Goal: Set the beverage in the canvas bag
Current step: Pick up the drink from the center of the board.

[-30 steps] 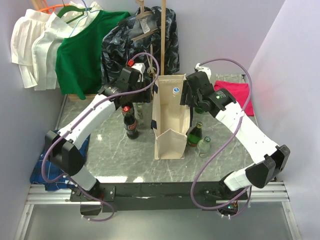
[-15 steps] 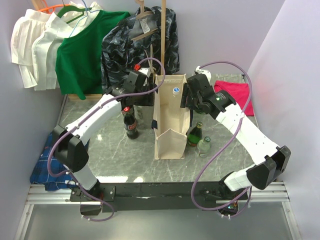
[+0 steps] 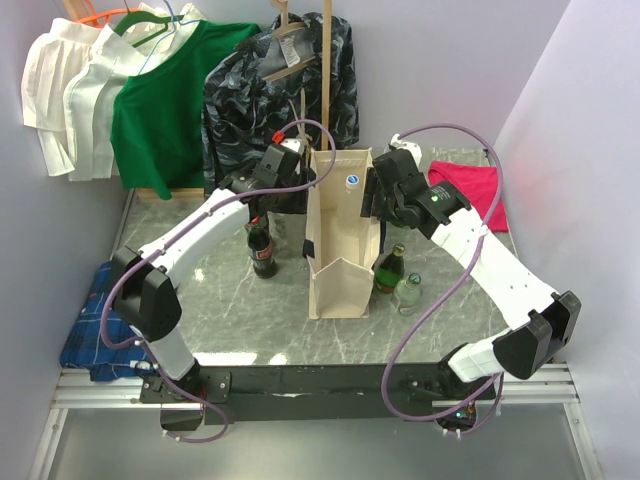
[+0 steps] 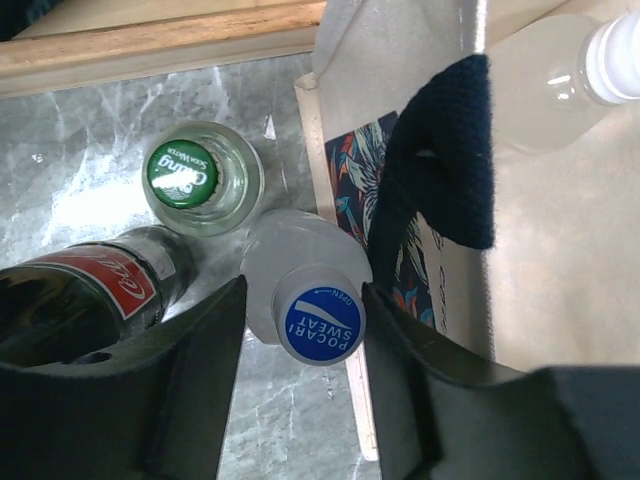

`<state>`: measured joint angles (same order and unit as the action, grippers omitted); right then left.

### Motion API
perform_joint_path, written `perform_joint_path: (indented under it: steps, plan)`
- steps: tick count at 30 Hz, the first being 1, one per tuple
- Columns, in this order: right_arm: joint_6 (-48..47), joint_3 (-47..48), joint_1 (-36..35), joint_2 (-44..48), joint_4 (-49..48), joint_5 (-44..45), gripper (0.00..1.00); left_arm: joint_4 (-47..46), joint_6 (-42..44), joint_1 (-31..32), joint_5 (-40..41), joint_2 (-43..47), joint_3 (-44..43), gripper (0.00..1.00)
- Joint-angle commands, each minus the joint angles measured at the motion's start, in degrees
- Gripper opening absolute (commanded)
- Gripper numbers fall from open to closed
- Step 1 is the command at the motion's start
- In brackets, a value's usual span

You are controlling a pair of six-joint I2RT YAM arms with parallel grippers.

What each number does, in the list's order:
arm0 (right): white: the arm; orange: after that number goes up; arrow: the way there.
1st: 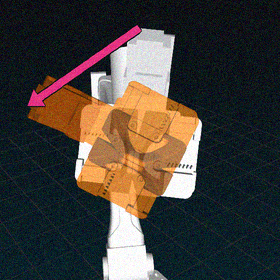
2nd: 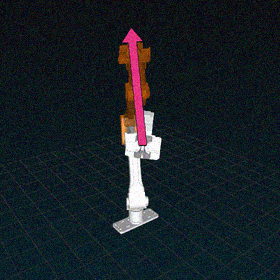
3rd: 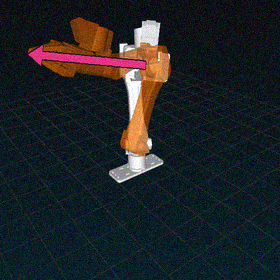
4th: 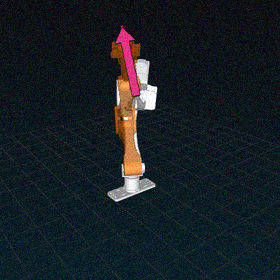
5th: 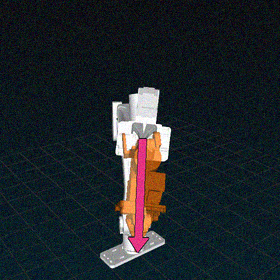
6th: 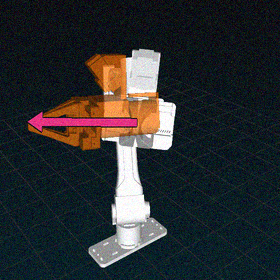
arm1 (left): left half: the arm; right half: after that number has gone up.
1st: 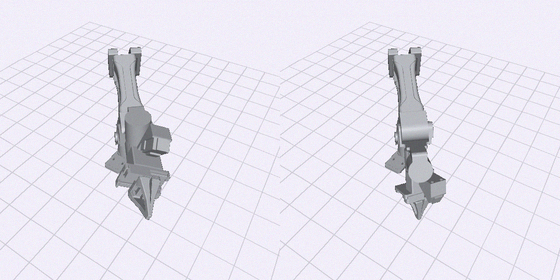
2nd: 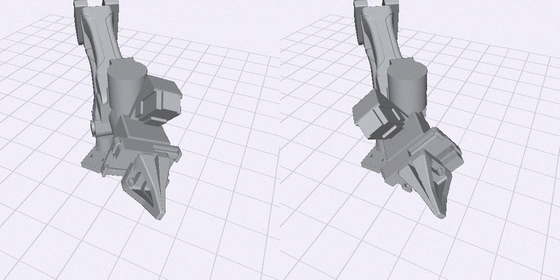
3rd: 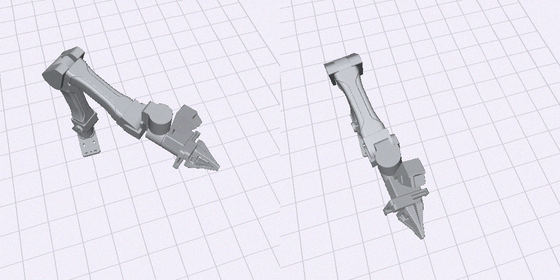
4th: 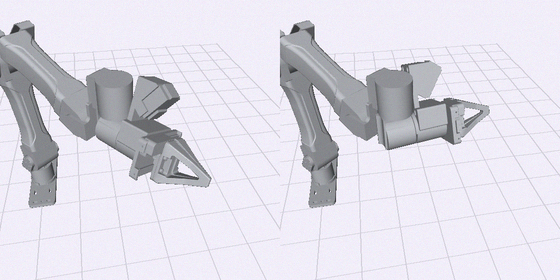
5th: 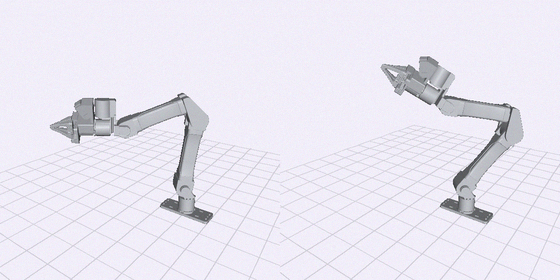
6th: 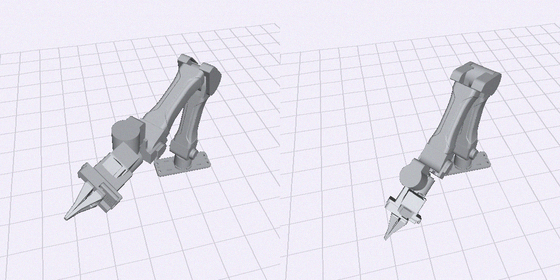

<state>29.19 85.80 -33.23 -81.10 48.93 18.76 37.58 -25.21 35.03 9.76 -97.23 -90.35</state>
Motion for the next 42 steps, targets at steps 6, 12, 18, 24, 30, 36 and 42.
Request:
perform_joint_path:
  steps: [6, 12, 18, 24, 30, 36, 42]
  plan:
    - [0.87, 0.77, 0.1, 1.03, -0.67, 0.4, 0.68, -1.64, 0.07, 0.39, 3.16, 0.9, -0.62, 0.5]
    - [1.04, 1.21, 0.1, 0.68, -0.59, 0.22, 0.68, -1.2, 0.6, 0.48, 3.42, 0.73, -0.97, 0.35]
    - [1.04, 1.48, 0.01, 0.24, -0.5, -0.04, 0.68, -0.23, 1.04, 0.48, 4.39, 0.73, -1.59, 0.01]
    - [1.13, 1.48, 0.18, 0.15, -0.32, -0.31, 0.67, -0.05, 1.39, 0.48, 4.57, 1.43, -2.64, 0.01]
    - [1.22, 0.95, 0.1, 0.15, -0.32, -0.48, 0.68, -0.23, 1.57, 0.48, 4.74, 2.66, -3.7, 0.01]
    - [1.04, 0.77, 0.01, 0.42, -0.32, -0.84, 0.67, 0.65, 1.92, 0.48, 5.27, 3.19, -5.28, 0.01]
    - [0.6, 0.16, -0.08, 0.5, -0.06, -1.19, 0.68, 1.44, 1.92, 0.48, 5.62, 3.8, -6.86, 0.01]
